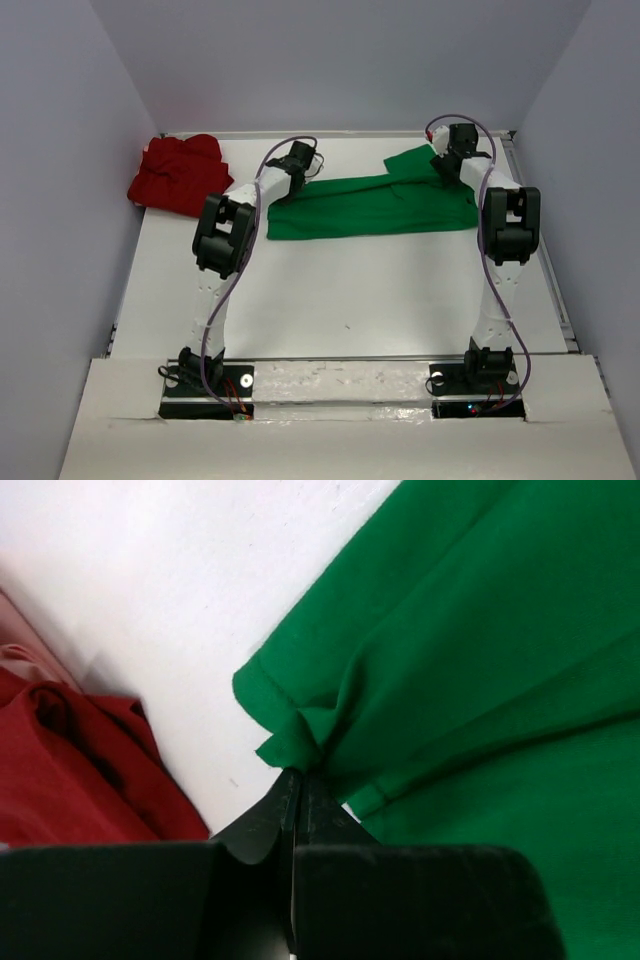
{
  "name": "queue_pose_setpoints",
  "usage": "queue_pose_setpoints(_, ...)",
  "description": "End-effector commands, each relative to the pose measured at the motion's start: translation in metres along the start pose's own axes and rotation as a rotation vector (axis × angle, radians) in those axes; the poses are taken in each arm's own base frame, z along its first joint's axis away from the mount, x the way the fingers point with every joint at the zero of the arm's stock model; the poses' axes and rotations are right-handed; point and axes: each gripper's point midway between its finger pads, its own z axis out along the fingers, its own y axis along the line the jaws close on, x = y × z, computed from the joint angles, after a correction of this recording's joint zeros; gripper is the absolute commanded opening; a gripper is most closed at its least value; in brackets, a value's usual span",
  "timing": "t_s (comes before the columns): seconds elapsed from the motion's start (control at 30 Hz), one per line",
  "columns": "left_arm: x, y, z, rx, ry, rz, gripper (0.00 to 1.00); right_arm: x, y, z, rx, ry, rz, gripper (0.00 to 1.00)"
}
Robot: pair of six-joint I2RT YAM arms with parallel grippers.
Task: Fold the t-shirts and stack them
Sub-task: Fold the other side of the tshirt into a rectangle
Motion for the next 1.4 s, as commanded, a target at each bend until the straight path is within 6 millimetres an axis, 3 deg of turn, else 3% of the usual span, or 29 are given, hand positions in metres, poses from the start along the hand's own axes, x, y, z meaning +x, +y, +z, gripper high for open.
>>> queue_pose_setpoints(0.0,-0.01,0.046,-0.053,-0.129,-0.049,-0.01,0.09,-0.041,-0.049,-0.044,0.075,-0.111,0.062,0.72)
queue_pose_setpoints(0.1,-0.01,0.055,-0.068,-0.146,-0.059,-0.022,0.16,-0.053,-0.063,-0.061,0.091,-0.151,0.086,0.72)
queue_pose_setpoints(0.23,-0.009,0.065,-0.088,-0.167,-0.078,-0.048,0.36,-0.072,-0.077,-0.08,0.097,-0.217,0.134,0.72)
queue_pose_setpoints(0.37,-0.006,0.069,-0.097,-0.177,-0.089,-0.06,0.47,-0.086,-0.084,-0.089,0.075,-0.253,0.179,0.72)
queue_pose_setpoints(0.6,0.002,0.073,-0.101,-0.199,-0.078,-0.043,0.49,-0.082,-0.081,-0.089,0.067,-0.234,0.161,0.73)
queue_pose_setpoints(0.7,-0.001,0.077,-0.099,-0.191,-0.103,-0.087,0.5,-0.093,-0.08,-0.084,0.048,-0.269,0.181,0.64)
queue_pose_setpoints(0.73,-0.004,0.08,-0.097,-0.152,-0.126,-0.138,0.5,-0.099,-0.074,-0.081,0.017,-0.295,0.205,0.52)
queue_pose_setpoints(0.83,-0.011,0.095,-0.097,-0.084,-0.174,-0.234,0.51,-0.115,-0.062,-0.069,-0.062,-0.317,0.26,0.32)
queue_pose_setpoints(0.9,-0.005,0.108,-0.092,-0.022,-0.197,-0.312,0.51,-0.134,-0.043,-0.06,-0.185,-0.37,0.287,0.24)
queue_pose_setpoints(1.1,0.032,0.127,-0.079,-0.018,-0.152,-0.371,0.51,-0.157,-0.007,-0.047,-0.367,-0.458,0.324,0.22)
queue_pose_setpoints(1.27,0.058,0.122,-0.076,-0.03,-0.105,-0.368,0.52,-0.167,0.025,-0.04,-0.516,-0.512,0.317,0.32)
queue_pose_setpoints(1.37,0.066,0.123,-0.076,-0.038,-0.093,-0.37,0.53,-0.168,0.042,-0.038,-0.563,-0.515,0.293,0.34)
